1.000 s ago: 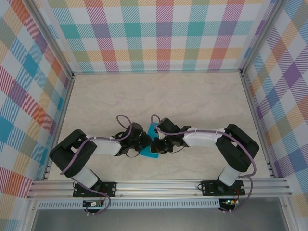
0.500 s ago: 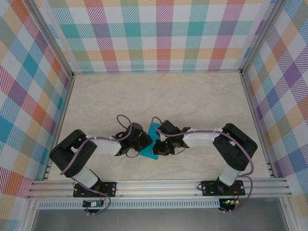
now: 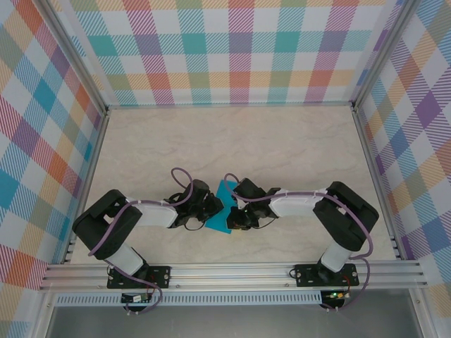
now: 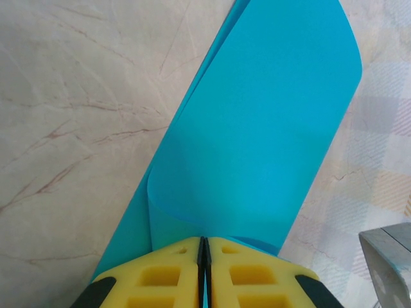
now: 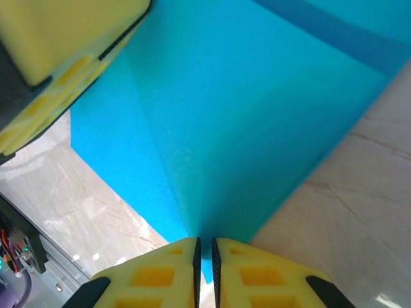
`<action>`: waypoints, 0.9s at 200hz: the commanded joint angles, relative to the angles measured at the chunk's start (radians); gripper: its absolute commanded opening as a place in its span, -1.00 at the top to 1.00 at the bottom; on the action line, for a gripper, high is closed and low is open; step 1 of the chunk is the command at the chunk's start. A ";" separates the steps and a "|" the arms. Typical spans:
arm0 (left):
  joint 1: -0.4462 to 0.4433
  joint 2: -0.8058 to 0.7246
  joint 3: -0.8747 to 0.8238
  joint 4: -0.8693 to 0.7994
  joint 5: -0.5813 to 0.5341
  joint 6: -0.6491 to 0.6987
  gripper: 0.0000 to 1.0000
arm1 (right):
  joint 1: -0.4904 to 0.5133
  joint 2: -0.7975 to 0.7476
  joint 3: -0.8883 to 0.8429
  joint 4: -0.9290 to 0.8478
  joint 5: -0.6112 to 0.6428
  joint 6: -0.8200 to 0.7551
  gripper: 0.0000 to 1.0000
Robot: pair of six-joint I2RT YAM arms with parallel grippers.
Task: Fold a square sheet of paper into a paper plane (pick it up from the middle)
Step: Fold the triangle a second time at the center of the table.
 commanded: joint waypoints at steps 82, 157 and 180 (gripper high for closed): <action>-0.005 0.000 -0.011 -0.076 -0.019 0.024 0.77 | 0.004 0.059 0.085 0.060 -0.057 0.082 0.69; -0.006 -0.004 -0.019 -0.079 -0.044 0.010 0.78 | 0.005 0.076 -0.081 0.193 -0.118 0.168 0.68; -0.004 0.000 -0.021 -0.079 -0.049 0.004 0.79 | 0.003 0.053 -0.090 0.163 -0.119 0.146 0.67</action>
